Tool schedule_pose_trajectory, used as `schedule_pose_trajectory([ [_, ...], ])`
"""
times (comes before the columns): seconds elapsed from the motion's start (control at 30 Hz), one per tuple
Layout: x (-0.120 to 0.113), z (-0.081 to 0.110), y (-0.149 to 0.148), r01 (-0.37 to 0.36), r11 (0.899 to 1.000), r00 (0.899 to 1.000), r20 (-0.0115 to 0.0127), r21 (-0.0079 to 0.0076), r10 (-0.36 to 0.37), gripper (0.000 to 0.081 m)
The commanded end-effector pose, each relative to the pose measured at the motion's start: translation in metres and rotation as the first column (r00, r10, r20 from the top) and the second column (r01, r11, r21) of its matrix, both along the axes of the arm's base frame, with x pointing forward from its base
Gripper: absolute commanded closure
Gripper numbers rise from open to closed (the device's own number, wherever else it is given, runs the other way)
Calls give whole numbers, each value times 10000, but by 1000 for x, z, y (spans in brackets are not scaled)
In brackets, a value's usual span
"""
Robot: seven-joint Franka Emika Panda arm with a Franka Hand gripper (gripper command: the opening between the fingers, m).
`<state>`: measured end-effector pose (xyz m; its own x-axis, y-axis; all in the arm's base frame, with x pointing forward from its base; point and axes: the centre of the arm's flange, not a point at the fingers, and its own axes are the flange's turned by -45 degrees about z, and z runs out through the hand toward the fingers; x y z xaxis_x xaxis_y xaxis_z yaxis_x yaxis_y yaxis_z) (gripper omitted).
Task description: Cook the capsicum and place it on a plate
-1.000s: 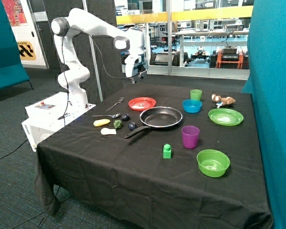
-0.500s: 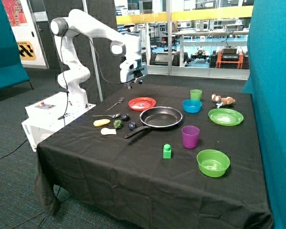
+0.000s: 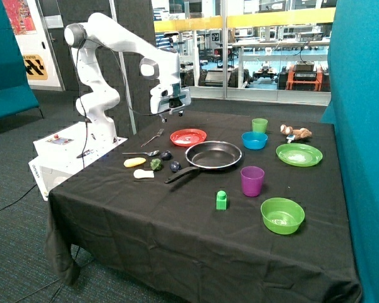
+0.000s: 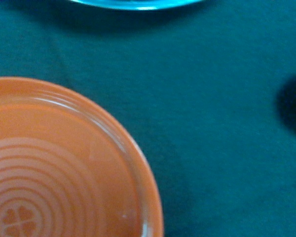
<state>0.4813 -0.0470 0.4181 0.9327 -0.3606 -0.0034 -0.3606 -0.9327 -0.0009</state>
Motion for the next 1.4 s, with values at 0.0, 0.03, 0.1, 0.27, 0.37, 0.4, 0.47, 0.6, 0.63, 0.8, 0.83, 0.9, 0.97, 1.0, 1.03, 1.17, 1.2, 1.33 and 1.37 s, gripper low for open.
schedule_pose_trajectory([
  [0.0, -19, -10, -24, 590, 9983, 9983, 29, -20, -589, 293],
  [0.03, -20, -11, -26, 586, 9983, 9983, 29, -20, -585, 293],
  [0.1, -22, -13, -33, 713, 9974, 9974, 29, -20, -713, 287],
  [0.27, -24, -18, -46, 791, 9969, 9969, 29, -20, -791, 286],
  [0.37, -24, -20, -54, 773, 9970, 9970, 29, -20, -773, 281],
  [0.4, -24, -21, -57, 933, 9956, 9956, 29, -20, -933, 283],
  [0.47, -24, -23, -61, 999, 9950, 9950, 29, -20, -999, 282],
  [0.6, -25, -28, -72, 1189, 9929, 9929, 29, -20, -1189, 276],
  [0.63, -26, -29, -74, 1205, 9927, 9927, 29, -20, -1204, 274],
  [0.8, -29, -35, -95, 1488, 9889, 9889, 29, -20, -1488, 273],
  [0.83, -31, -36, -100, 1535, 9882, 9882, 29, -20, -1535, 278],
  [0.9, -32, -37, -104, 1559, 9878, 9878, 29, -20, -1559, 282],
  [0.97, -33, -40, -111, 1616, 9869, 9869, 29, -20, -1616, 338],
  [1.0, -33, -42, -116, 1632, 9866, 9866, 29, -20, -1632, 391],
  [1.03, -33, -45, -121, 1629, 9866, 9866, 29, -20, -1629, 444],
  [1.17, -32, -49, -128, 1616, 9869, 9869, 29, -20, -1616, 517],
  [1.2, -31, -50, -131, 1643, 9864, 9864, 29, -20, -1643, 547],
  [1.33, -30, -56, -145, 1701, 9854, 9854, 29, -20, -1701, 731],
  [1.37, -30, -57, -148, 1709, 9853, 9853, 29, -20, -1708, 770],
])
